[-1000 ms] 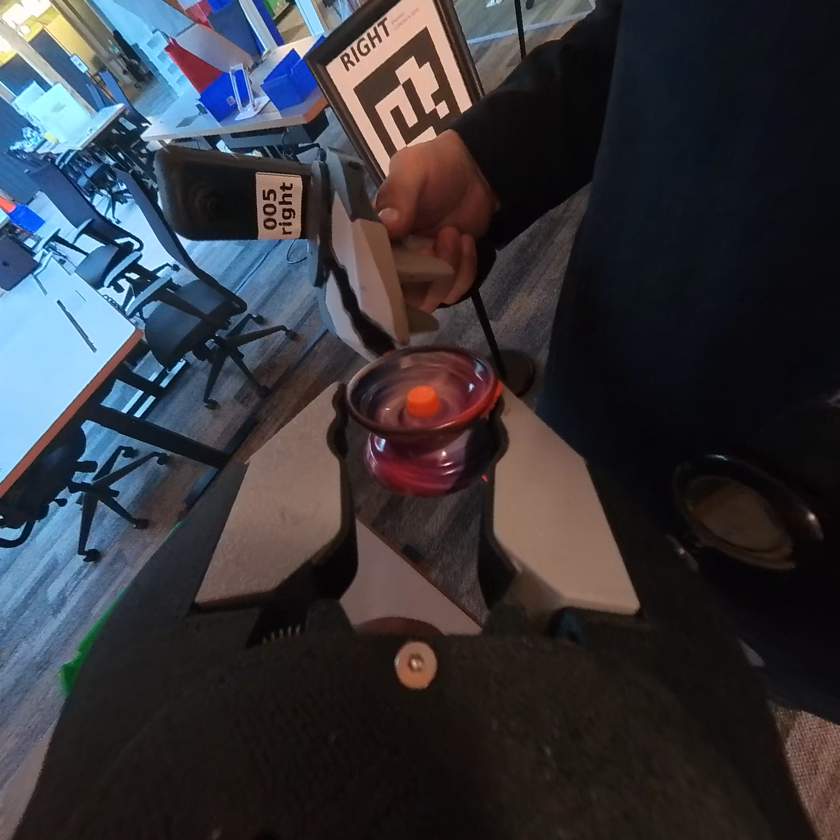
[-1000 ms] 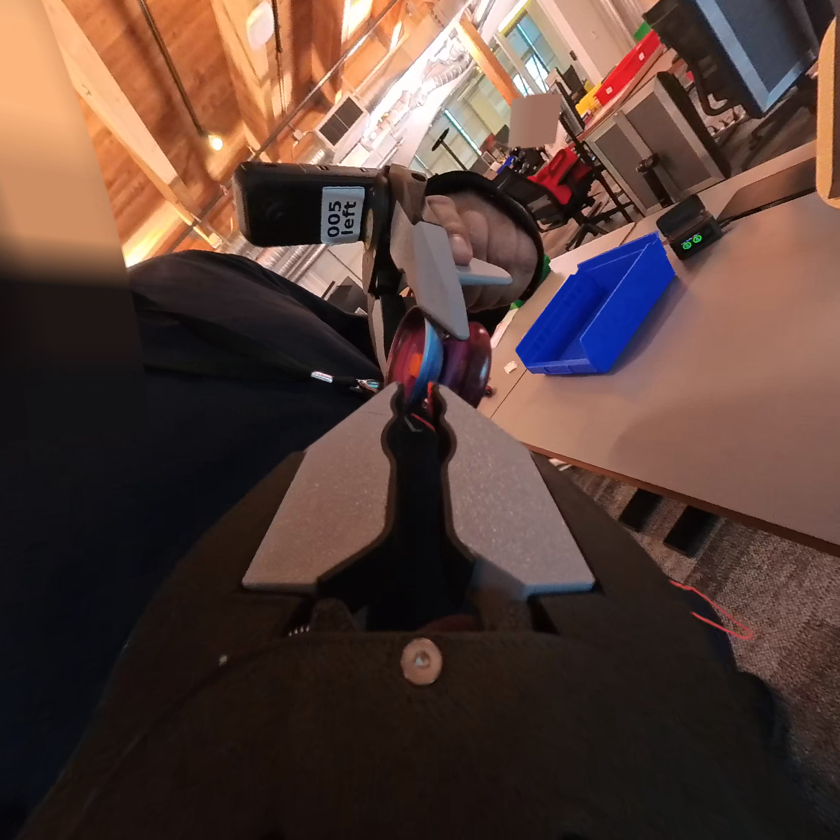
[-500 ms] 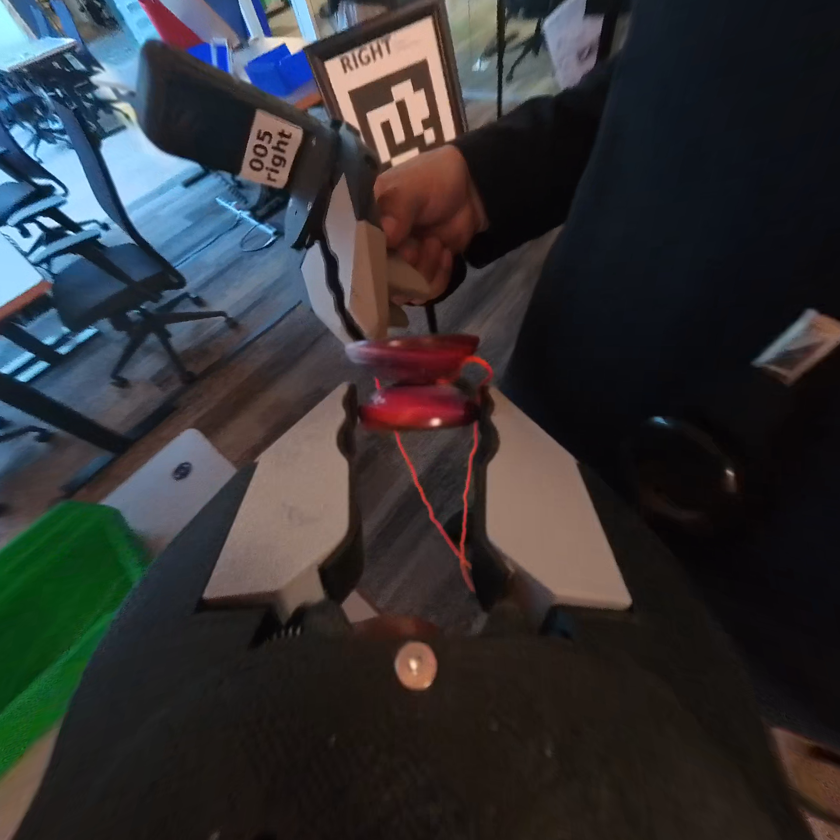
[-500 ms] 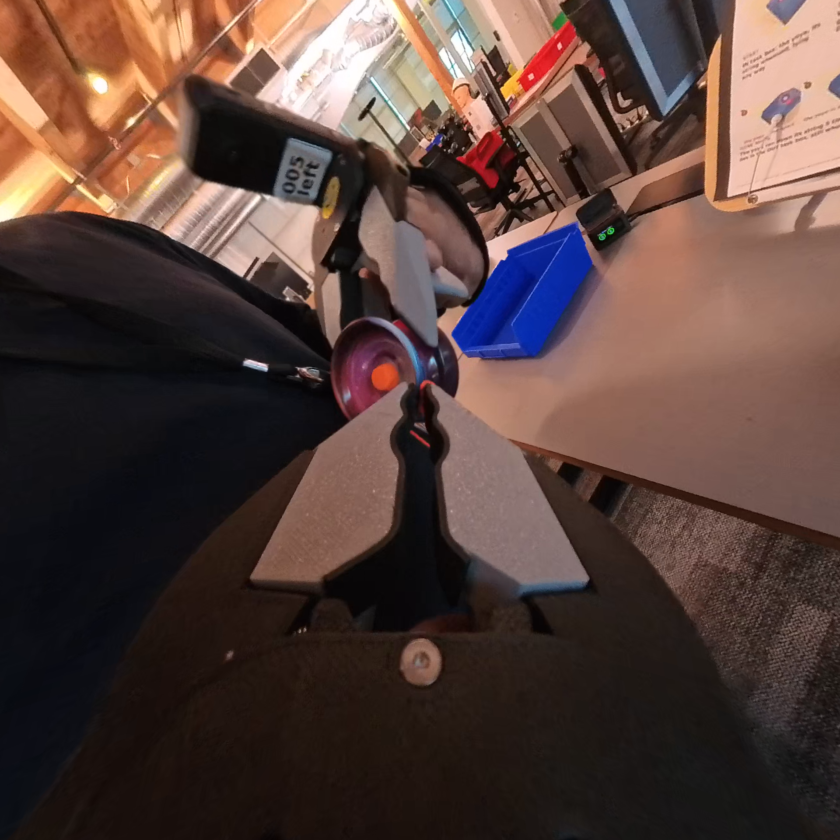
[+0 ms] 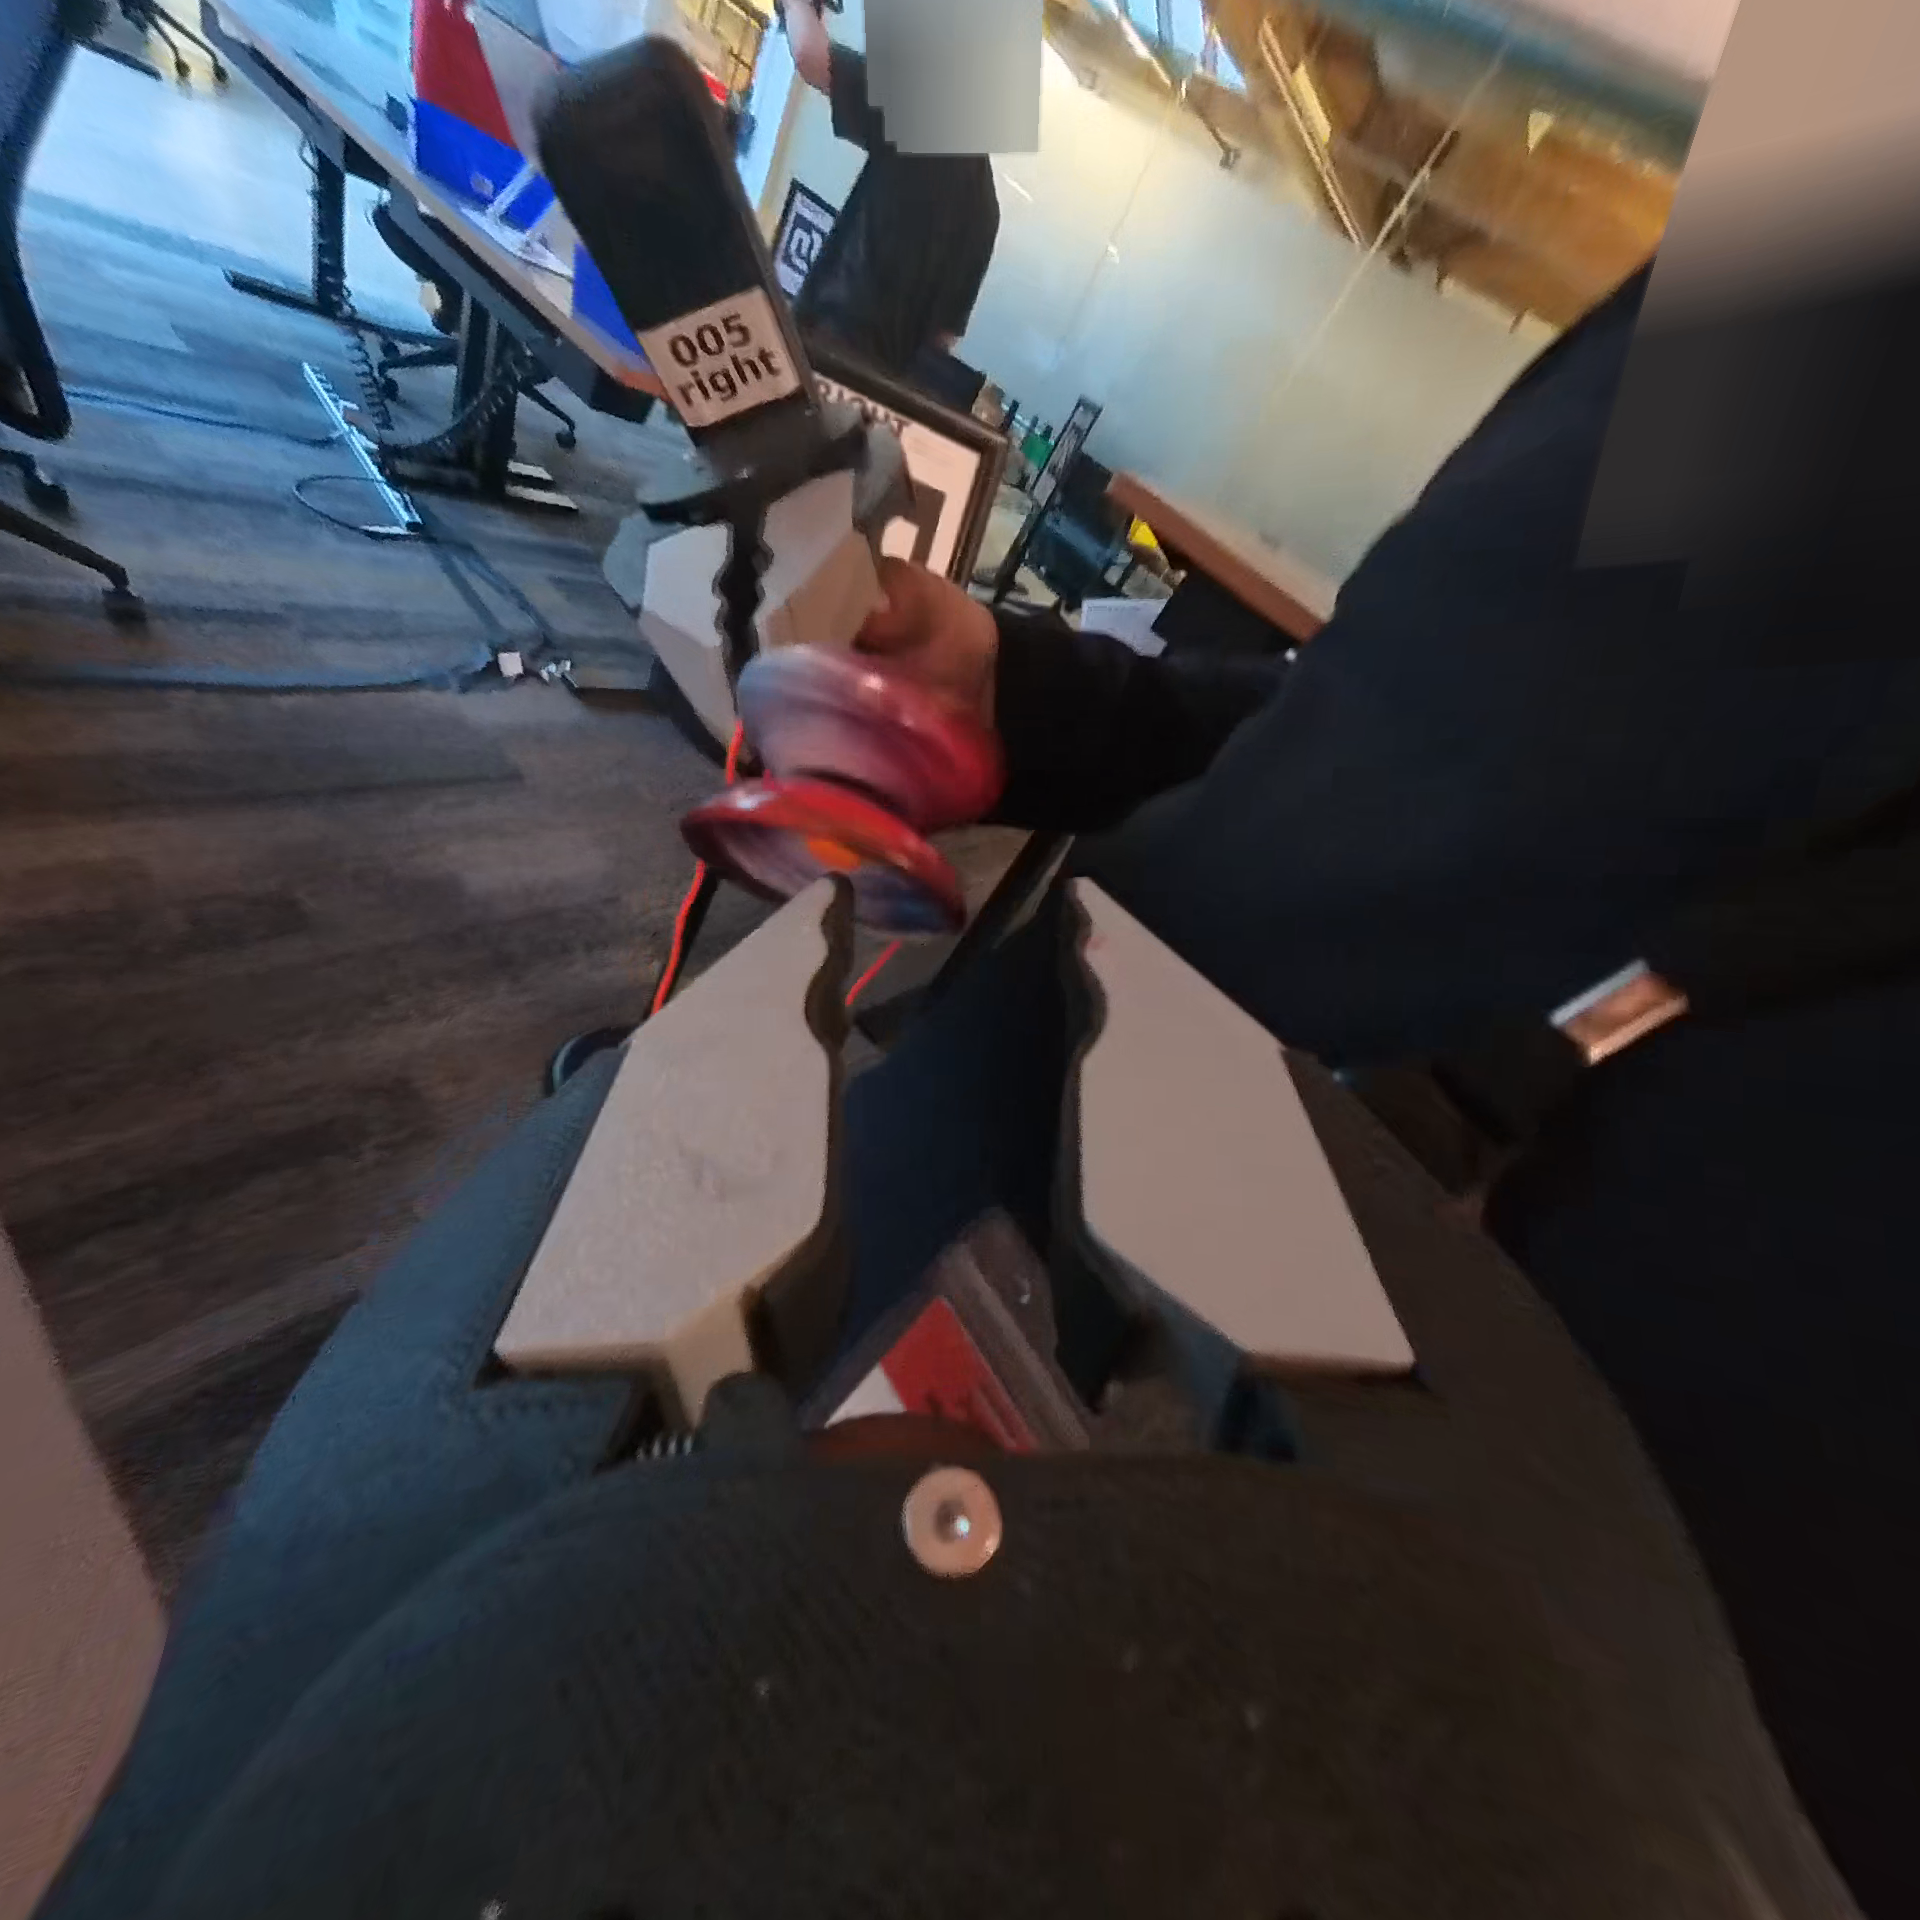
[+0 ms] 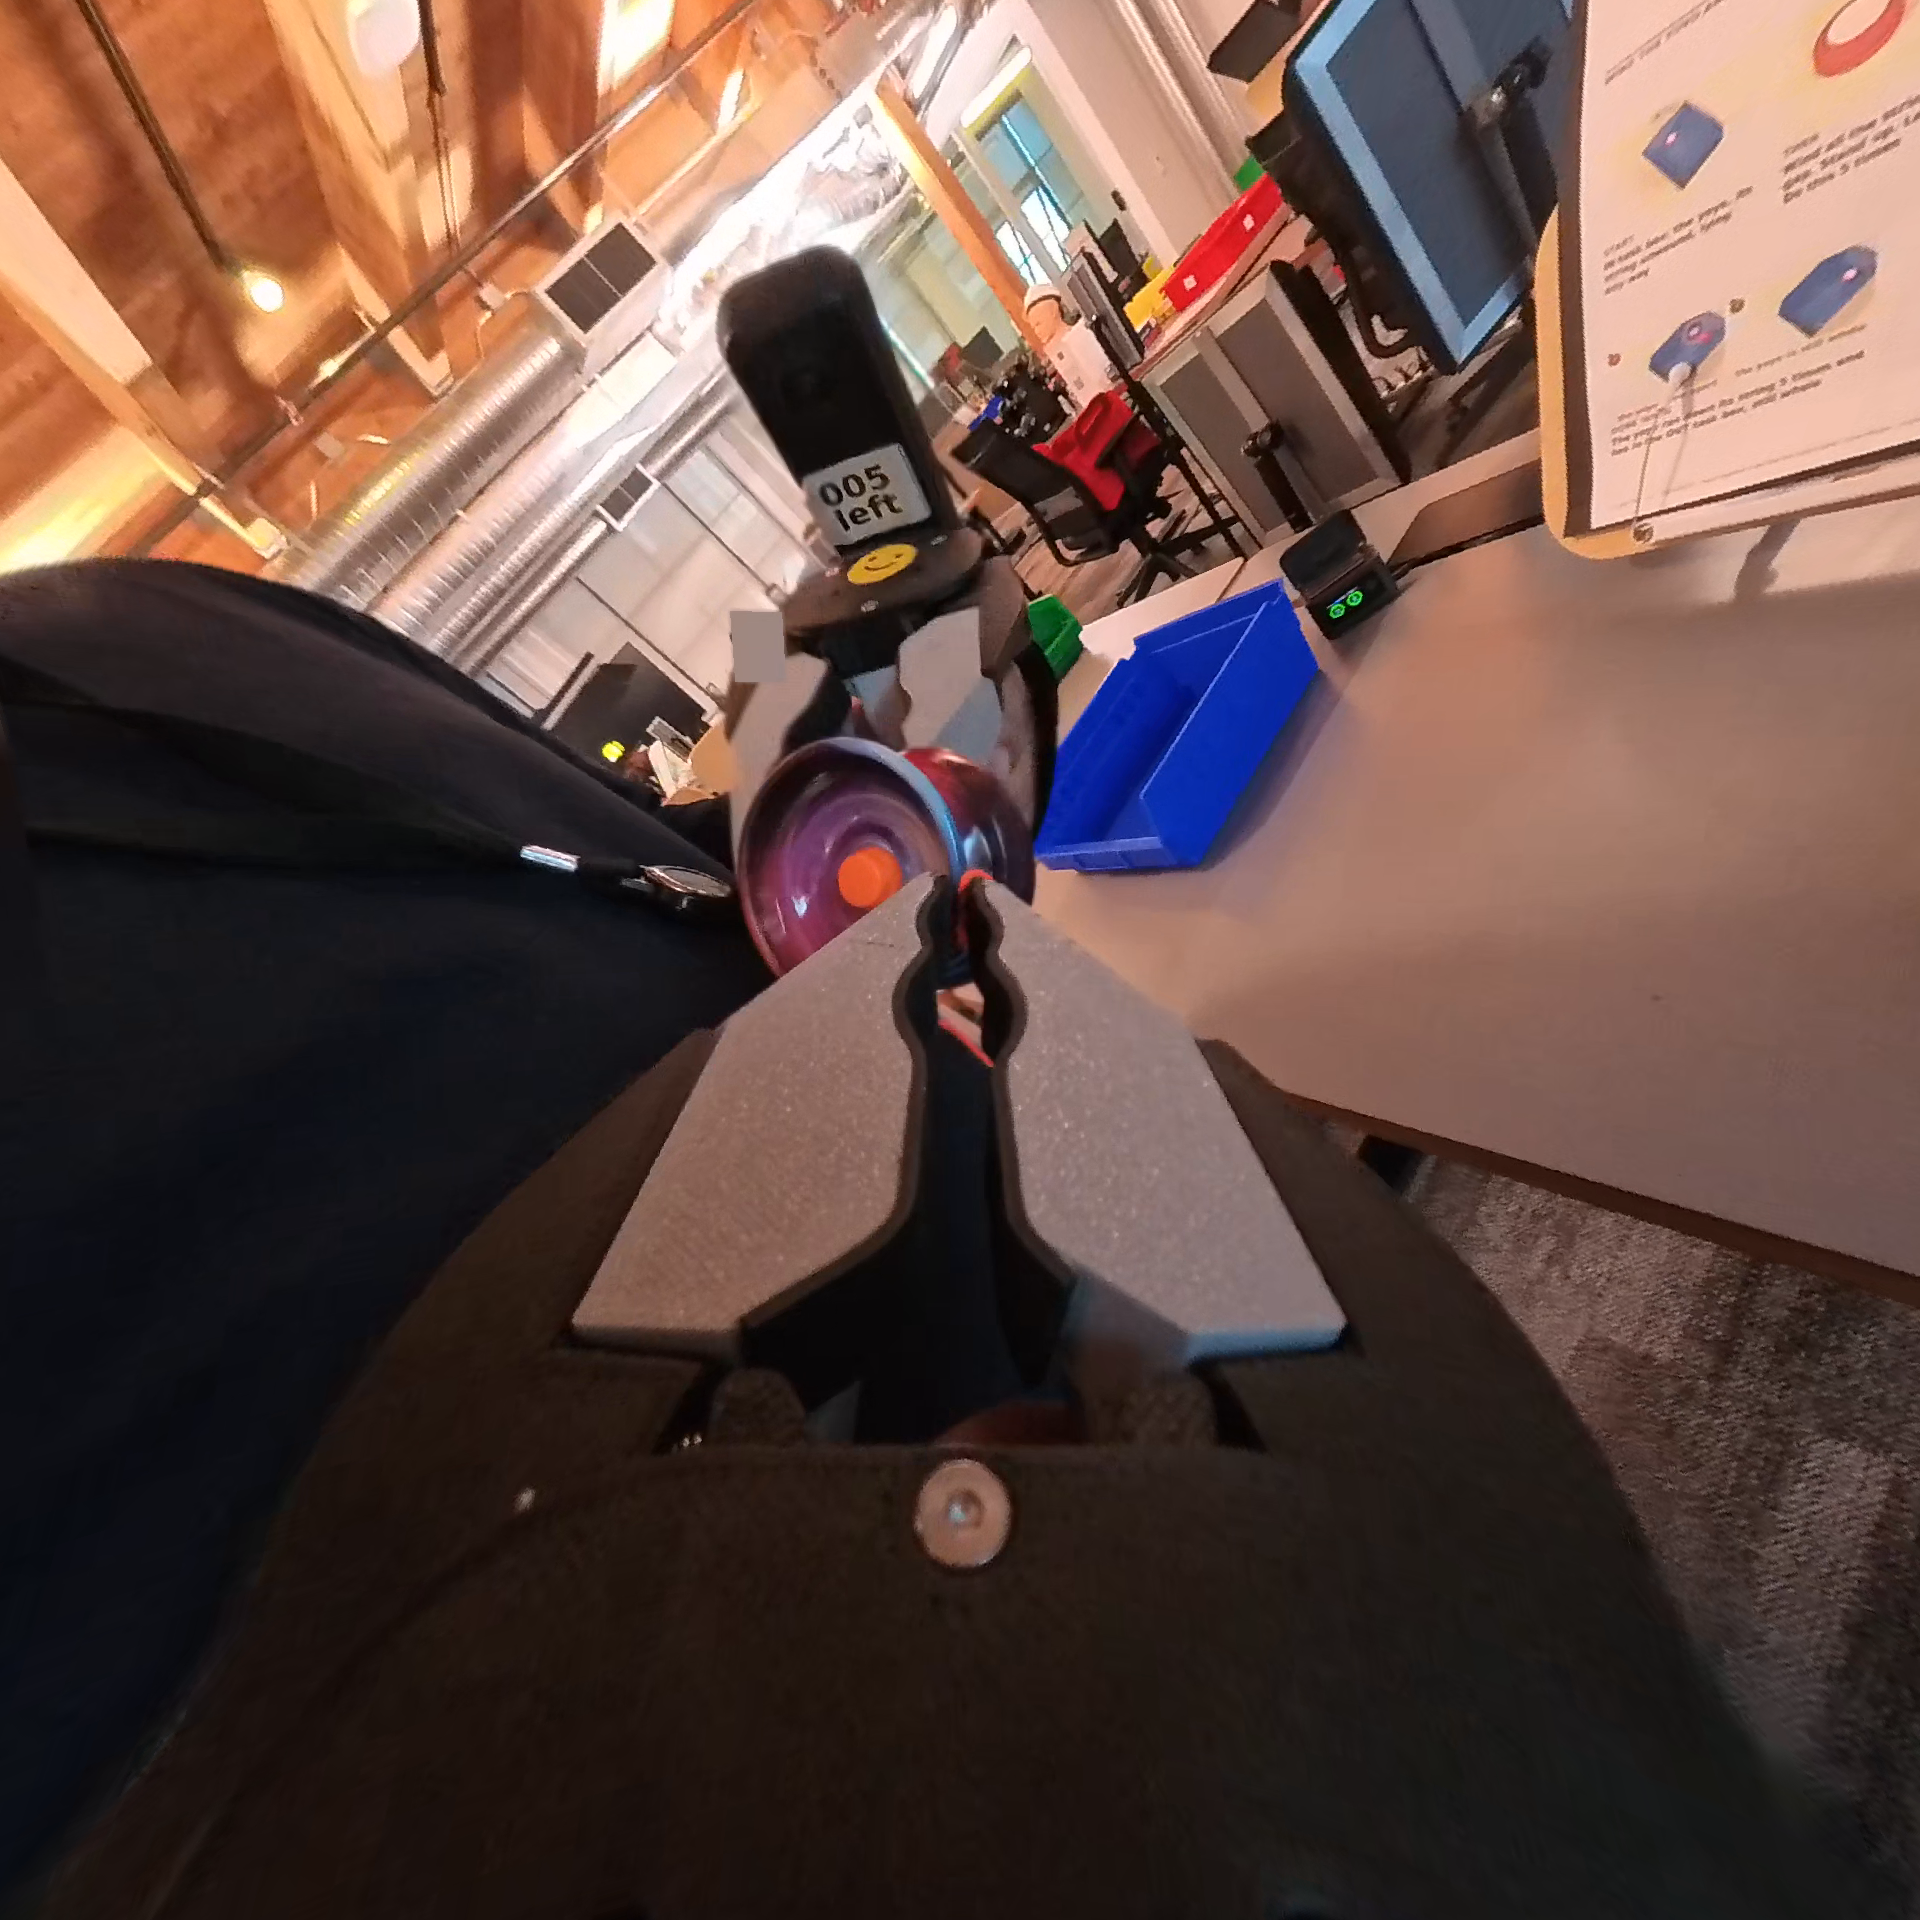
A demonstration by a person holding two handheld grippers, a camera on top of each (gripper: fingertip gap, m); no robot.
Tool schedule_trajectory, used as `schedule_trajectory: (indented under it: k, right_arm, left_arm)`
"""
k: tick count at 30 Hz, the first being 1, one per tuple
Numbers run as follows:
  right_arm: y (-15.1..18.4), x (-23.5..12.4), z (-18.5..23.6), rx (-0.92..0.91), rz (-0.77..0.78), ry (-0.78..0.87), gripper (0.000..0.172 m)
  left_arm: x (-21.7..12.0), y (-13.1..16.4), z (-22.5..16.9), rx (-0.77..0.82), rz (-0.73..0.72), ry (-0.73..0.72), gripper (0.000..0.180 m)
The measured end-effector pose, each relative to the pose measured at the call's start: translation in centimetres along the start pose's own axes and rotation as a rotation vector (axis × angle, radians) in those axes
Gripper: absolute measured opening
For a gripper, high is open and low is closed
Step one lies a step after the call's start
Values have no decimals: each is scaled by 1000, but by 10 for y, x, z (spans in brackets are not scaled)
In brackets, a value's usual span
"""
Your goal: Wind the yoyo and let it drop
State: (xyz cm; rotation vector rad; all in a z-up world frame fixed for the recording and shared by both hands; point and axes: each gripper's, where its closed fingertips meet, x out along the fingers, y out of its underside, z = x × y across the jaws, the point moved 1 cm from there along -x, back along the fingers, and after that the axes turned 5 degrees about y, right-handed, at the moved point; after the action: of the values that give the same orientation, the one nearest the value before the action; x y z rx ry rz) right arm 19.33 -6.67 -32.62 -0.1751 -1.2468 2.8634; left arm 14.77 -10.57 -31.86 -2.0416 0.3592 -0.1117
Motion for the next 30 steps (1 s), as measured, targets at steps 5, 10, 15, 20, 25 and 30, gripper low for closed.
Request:
schedule_trajectory:
  k: [5,10,15,20,25,30]
  right_arm:
    - [-8,-2,-2,-58,-35,49,0]
    - [-11,-7,-7,-141,-40,146,0]
    - [-20,-15,-6,-136,-104,143,0]
    - [-21,-26,-14,-105,-119,134,0]
    - [-3,-59,-66,-143,-11,418,12]
    - [19,-82,-95,-183,121,618,25]
  left_arm:
    - [6,-5,11,14,28,-72,18]
    - [13,-19,9,-51,-35,-48,15]
    - [11,-18,21,-40,-17,-126,4]
    - [9,-33,22,68,18,-201,2]
    - [1,-66,16,165,17,-240,2]
    - [3,-83,16,191,21,-246,1]
